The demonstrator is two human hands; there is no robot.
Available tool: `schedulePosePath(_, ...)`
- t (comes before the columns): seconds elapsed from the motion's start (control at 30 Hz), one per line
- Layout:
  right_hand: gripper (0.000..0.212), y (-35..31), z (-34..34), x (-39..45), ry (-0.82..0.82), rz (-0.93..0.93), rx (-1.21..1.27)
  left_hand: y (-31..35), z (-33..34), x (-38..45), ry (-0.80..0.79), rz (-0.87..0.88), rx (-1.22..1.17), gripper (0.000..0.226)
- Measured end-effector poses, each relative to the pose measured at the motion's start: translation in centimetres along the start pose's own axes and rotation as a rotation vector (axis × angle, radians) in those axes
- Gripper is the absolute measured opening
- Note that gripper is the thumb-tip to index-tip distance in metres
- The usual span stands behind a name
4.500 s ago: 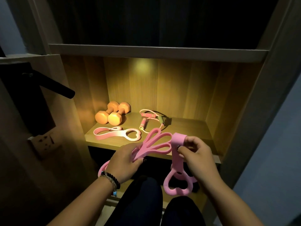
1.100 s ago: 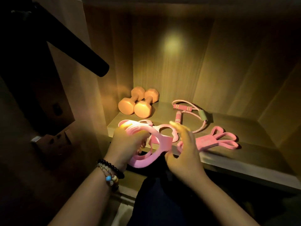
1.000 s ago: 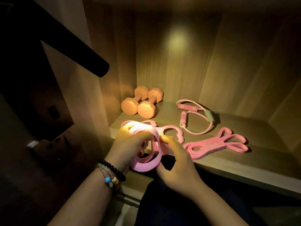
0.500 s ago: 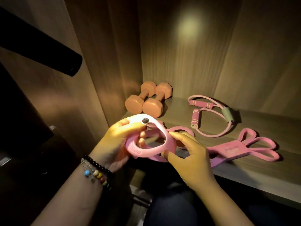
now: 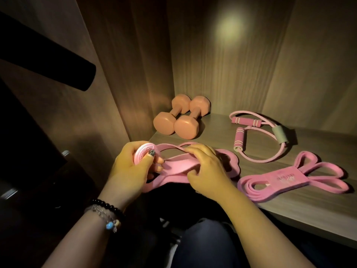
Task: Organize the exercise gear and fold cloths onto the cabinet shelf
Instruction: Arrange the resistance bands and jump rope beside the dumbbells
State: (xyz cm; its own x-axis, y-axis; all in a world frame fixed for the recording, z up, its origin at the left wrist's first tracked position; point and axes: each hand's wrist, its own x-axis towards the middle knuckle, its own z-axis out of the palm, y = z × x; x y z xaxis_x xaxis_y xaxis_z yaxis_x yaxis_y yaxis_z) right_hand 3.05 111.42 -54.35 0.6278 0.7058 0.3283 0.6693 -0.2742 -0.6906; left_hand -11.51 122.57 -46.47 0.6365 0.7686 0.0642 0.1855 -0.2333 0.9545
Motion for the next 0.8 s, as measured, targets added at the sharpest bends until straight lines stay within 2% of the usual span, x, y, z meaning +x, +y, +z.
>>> schedulePosePath(0.1, 0.070, 0.5, 0.9, 2.0, -0.091, -0.068, -0.106, -0.5, -0.6, -0.1, 0.027, 0.092, 0.095, 0.023)
schedulePosePath(0.23, 0.085, 1.3, 1.2, 3.9, -0.204, -0.019, -0.219, -0.9, -1.3, 0.3, 0.070, 0.073, 0.104, 0.017)
schedulePosePath(0.43, 0.067, 1.4, 1.1, 4.0, -0.072, -0.066, -0.325, -1.8, -1.7, 1.6, 0.156, 0.126, 0.047, 0.014)
schedulePosePath(0.47, 0.066, 1.3, 0.7, 4.2, -0.036, -0.045, -0.296, -1.9, -1.6, 1.7, 0.183, 0.141, 0.023, 0.015)
schedulePosePath(0.6, 0.062, 0.8, -2.6, 4.5, 0.100, 0.232, -0.030, -1.7, -1.0, 1.9, 0.260, 0.172, -0.027, 0.019)
schedulePosePath(0.7, 0.049, 0.1, -5.0, 3.9, 0.190, 0.286, 0.075, -1.7, 0.1, 2.4, 0.282, 0.103, -0.101, 0.016)
schedulePosePath(0.8, 0.048, 0.2, -7.4, 3.5, 0.145, 0.374, 0.132, -1.7, 1.8, 3.1, 0.214, 0.031, -0.093, 0.009)
